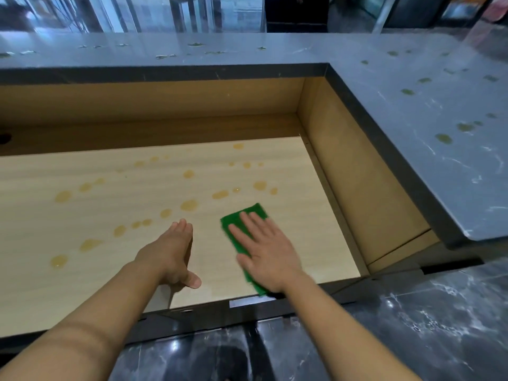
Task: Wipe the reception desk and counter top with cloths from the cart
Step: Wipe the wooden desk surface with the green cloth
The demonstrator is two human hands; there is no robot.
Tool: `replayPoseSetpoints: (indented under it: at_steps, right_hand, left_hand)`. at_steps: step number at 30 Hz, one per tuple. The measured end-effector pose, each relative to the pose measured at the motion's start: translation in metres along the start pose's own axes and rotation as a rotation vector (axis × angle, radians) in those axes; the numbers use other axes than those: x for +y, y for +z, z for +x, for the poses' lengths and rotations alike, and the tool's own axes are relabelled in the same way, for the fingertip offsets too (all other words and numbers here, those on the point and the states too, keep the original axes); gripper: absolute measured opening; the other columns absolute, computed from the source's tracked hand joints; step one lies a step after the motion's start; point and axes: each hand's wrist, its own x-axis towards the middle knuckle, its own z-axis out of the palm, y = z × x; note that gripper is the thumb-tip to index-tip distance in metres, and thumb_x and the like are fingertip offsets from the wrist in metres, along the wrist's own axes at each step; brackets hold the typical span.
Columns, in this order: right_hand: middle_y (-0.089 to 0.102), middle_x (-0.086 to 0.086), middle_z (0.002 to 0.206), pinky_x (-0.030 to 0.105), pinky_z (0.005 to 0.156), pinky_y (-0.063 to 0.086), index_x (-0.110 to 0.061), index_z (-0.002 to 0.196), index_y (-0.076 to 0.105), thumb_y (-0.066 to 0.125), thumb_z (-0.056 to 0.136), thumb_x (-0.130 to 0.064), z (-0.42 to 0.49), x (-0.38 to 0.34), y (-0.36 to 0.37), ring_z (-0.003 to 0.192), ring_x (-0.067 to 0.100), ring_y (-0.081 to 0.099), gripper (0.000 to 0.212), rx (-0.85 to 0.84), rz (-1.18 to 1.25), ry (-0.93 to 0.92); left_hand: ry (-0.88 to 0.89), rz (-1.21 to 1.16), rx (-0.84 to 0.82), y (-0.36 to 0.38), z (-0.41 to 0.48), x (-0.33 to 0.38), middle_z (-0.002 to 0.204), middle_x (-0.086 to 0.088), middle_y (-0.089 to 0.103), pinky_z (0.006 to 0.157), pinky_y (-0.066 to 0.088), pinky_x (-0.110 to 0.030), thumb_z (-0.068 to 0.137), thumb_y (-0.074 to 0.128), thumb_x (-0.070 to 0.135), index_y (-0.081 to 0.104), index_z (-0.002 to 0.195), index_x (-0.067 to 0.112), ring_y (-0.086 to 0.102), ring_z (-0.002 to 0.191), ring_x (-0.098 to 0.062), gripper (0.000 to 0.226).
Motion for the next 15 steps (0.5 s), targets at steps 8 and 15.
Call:
replayPoseSetpoints:
  at_steps: [8, 15]
  right_hand:
    - [-0.004, 0.008, 0.163, 0.041, 0.122, 0.005, -0.025, 0.156, 0.000, 0.020, 0.102, -0.046, -0.001, 0.093, -0.012, 0.151, 0.023, -0.003, 0.061, 0.097, 0.022, 0.582]
    - [-0.011, 0.015, 0.162, 0.047, 0.121, -0.002, -0.017, 0.156, -0.006, 0.010, 0.103, -0.043, 0.101, 0.000, -0.017, 0.149, 0.031, -0.009, 0.062, 0.116, 0.142, 0.696]
  left_hand:
    - [0.003, 0.032, 0.021, -0.002, -0.003, 0.001, 0.160, 0.002, -0.018, 0.119, 0.018, -0.036, 0.065, 0.082, 0.054, -0.014, 0.152, 0.015, -0.010, 0.148, -0.014, 0.136]
    - [0.029, 0.003, 0.023, 0.000, -0.004, 0.001, 0.159, 0.001, -0.020, 0.118, 0.017, -0.034, 0.068, 0.081, 0.049, -0.015, 0.152, 0.015, -0.012, 0.147, -0.013, 0.132]
